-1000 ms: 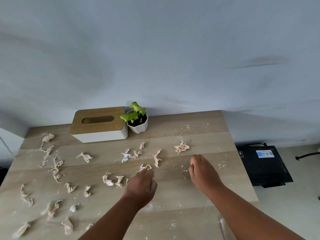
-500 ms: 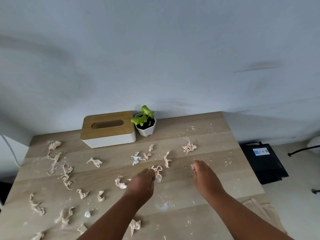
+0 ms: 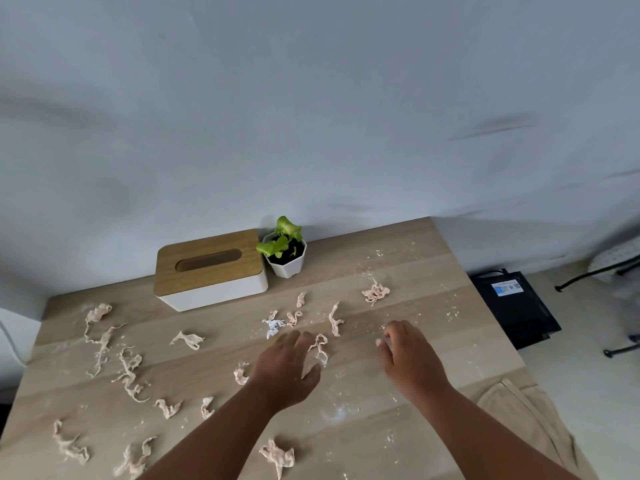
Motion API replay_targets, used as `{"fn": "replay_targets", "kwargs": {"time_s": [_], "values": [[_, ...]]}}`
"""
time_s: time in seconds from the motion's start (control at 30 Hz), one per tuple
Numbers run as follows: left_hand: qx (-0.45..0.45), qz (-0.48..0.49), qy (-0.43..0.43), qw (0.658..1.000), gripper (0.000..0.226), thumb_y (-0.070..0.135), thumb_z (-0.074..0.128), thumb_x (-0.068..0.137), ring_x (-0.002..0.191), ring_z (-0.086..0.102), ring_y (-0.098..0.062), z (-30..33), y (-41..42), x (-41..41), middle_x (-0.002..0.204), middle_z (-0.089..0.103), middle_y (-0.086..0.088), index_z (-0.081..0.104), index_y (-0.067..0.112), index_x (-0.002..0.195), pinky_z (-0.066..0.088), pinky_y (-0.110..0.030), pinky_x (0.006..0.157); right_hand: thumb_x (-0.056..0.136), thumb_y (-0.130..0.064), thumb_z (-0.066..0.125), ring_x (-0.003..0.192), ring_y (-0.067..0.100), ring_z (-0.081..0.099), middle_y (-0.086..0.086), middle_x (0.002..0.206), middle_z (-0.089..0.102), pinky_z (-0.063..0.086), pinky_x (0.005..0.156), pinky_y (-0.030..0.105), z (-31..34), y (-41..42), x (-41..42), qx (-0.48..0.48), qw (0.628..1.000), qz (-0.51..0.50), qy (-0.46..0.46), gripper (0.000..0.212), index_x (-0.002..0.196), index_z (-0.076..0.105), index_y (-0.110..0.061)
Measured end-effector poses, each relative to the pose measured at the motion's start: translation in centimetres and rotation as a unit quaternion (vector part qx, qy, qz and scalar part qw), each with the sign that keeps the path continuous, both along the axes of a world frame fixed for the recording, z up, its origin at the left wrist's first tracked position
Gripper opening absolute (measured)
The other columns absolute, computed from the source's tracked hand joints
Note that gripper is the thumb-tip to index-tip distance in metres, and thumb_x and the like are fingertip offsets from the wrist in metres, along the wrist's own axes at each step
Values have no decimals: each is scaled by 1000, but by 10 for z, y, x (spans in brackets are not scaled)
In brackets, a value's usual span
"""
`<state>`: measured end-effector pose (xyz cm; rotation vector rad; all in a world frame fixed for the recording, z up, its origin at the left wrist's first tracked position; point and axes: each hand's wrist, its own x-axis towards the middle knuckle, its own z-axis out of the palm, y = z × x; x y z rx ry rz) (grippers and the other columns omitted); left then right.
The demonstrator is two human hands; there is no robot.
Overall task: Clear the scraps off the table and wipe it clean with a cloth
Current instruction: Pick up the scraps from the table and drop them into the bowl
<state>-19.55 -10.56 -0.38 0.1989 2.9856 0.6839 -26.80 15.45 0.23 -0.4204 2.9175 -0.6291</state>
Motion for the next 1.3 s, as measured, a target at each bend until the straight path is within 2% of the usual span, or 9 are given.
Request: {"fn": "replay_targets", "kwargs": {"time_s": [0.1,0.2,0.33,0.53,0.7,0.83,1.03,1.1,1.3], "values": [[-49,-27,-11,998,55,54,57,87,102,62,-22,-3,-3,-9,115,63,-1,56,19,130,56,-35,82,94,-40,62,95,29,59,5,103,61,51,79,40,-2,1,-6,17,1000,6,8,32,110,61,-12],[-75,-30,-6,997,57,57,56,85,100,62,-25,-6,-4,-18,112,61,-2,58,19,128,56,-36,76,92,-46,64,94,30,59,5,103,60,51,79,41,-8,2,-15,29,1000,9,5,38,110,60,-13],[-91,-11,-23,995,59,57,58,88,108,57,-31,-14,0,-30,119,59,-8,60,14,129,54,-43,87,89,-49,65,90,30,58,4,98,58,50,77,40,-20,1,-29,36,999,15,12,41,109,61,-13],[-123,4,-60,991,60,63,52,88,110,54,-28,-27,6,-39,120,55,-5,59,16,125,51,-41,88,86,-58,63,89,30,57,6,99,57,52,77,41,-32,-4,-57,59,997,9,43,54,117,61,-14],[-123,-9,-39,992,35,44,69,84,86,63,-25,-28,11,-42,98,64,-4,69,16,105,57,-37,66,87,-65,59,95,28,55,7,107,56,50,82,41,-37,-11,-87,85,995,0,46,63,127,56,-17],[-119,-3,-27,993,18,27,74,84,79,65,-25,-29,13,-44,91,65,-4,70,15,97,58,-38,62,87,-69,58,95,27,54,6,107,55,50,80,39,-42,-15,-105,99,994,-6,44,67,128,53,-17],[-120,-5,-17,993,22,13,83,72,71,64,-23,-27,14,-43,84,63,-4,71,13,91,57,-36,54,89,-64,60,97,30,55,11,110,57,50,83,41,-50,-24,-111,98,995,8,30,66,132,54,-15],[-109,1,-19,994,25,13,85,71,71,63,-22,-28,14,-41,84,63,-4,72,13,92,56,-34,51,89,-58,63,93,30,55,11,106,57,51,79,41,-52,-26,-110,107,993,15,37,57,125,58,-14],[-62,45,-45,996,19,2,69,85,82,62,-25,-28,5,-37,95,62,-7,69,11,102,56,-36,64,89,-14,74,73,33,55,16,88,57,52,62,42,-59,-28,-107,109,990,28,91,16,92,63,-3]]}}
